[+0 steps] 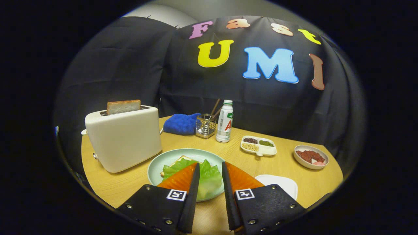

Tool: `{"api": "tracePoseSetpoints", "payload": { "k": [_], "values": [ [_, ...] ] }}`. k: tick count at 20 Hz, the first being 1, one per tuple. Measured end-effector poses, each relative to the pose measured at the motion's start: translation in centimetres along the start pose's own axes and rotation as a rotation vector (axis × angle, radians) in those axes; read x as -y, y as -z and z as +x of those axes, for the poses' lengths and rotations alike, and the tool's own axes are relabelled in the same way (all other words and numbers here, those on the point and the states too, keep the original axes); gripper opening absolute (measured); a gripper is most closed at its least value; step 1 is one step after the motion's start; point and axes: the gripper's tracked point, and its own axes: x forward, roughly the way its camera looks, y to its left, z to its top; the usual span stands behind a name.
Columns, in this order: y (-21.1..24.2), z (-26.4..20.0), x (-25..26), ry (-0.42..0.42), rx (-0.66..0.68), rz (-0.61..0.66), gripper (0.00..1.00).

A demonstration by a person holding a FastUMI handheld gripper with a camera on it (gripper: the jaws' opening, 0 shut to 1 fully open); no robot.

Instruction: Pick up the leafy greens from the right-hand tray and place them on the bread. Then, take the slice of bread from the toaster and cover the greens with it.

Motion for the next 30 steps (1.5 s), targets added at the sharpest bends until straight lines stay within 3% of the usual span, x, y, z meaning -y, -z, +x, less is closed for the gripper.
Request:
{"api": "tracePoseSetpoints", "payload": {
  "k": [2, 4, 6, 11, 16, 21, 30],
  "values": [
    [0.3, 0.2, -0.1, 0.016, -0.007, -0.035, 0.41],
    [0.3, 0.0, -1.8, -0.033, -0.007, 0.015, 0.49],
    [-0.7, -0.5, -2.7, -0.04, 0.036, 0.04, 0.49],
    [-3.6, -2.9, -4.3, 0.117, 0.144, 0.084, 0.5],
    [-5.2, -3.6, -7.8, 0.109, 0.104, 0.201, 0.49],
    [-5.5, -3.0, -10.1, 0.132, 0.064, 0.19, 0.49],
    [-9.9, -3.4, -16.7, 0.085, 0.134, 0.147, 0.49]
  ]
}}
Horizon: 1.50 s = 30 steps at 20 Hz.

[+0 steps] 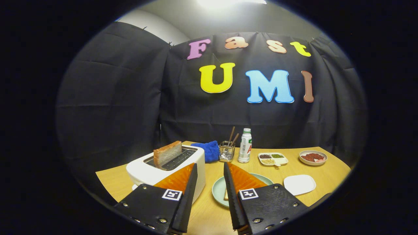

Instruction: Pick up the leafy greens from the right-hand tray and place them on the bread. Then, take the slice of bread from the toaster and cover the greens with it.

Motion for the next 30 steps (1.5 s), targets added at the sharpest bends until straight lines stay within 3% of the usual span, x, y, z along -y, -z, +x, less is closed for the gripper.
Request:
{"api": "tracePoseSetpoints", "payload": {
  "k": [6, 11, 16, 26, 28, 29, 30],
  "values": [
    [-0.8, 0.6, -6.3, -0.079, -0.017, 0.023, 0.49],
    [-0.6, 2.0, -9.6, -0.092, -0.023, -0.023, 0.49],
    [0.9, 4.0, -11.1, -0.07, -0.098, -0.023, 0.49],
    [0.2, 7.3, -10.3, 0.034, -0.108, -0.032, 0.48],
    [0.7, 7.8, -10.7, 0.019, -0.101, -0.028, 0.22],
    [-0.1, 7.5, -11.1, 0.013, -0.105, -0.031, 0.23],
    [1.2, 8.6, -11.1, -0.002, -0.1, -0.015, 0.11]
  ]
}}
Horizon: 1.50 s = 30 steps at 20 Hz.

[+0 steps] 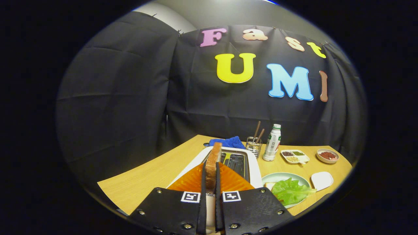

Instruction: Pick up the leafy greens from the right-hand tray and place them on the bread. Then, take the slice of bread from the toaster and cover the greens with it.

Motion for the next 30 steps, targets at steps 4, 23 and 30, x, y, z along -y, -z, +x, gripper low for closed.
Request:
{"api": "tracePoseSetpoints", "payload": {
  "k": [4, 23, 30],
  "values": [
    [-0.5, -0.8, 0.1, -0.012, -0.015, 0.03, 0.11],
    [-8.4, -3.0, 1.1, -0.05, 0.13, 0.07, 0.11],
    [-10.6, -4.8, 2.7, -0.069, 0.166, 0.068, 0.1]
  ]
}}
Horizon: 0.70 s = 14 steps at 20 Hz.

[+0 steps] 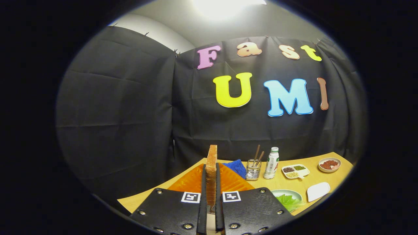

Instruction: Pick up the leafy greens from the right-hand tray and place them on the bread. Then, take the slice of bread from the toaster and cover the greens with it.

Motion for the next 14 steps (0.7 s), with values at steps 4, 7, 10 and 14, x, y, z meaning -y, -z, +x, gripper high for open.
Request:
{"api": "tracePoseSetpoints", "payload": {
  "k": [4, 7, 10, 14],
  "values": [
    [-1.3, -0.7, 1.8, -0.001, 0.017, 0.008, 0.1],
    [-1.9, -1.1, 3.6, 0.011, 0.023, 0.003, 0.1],
    [-1.6, -1.7, 5.9, 0.029, 0.011, 0.006, 0.1],
    [-1.1, -2.6, 9.1, 0.057, -0.003, 0.001, 0.1]
  ]
}}
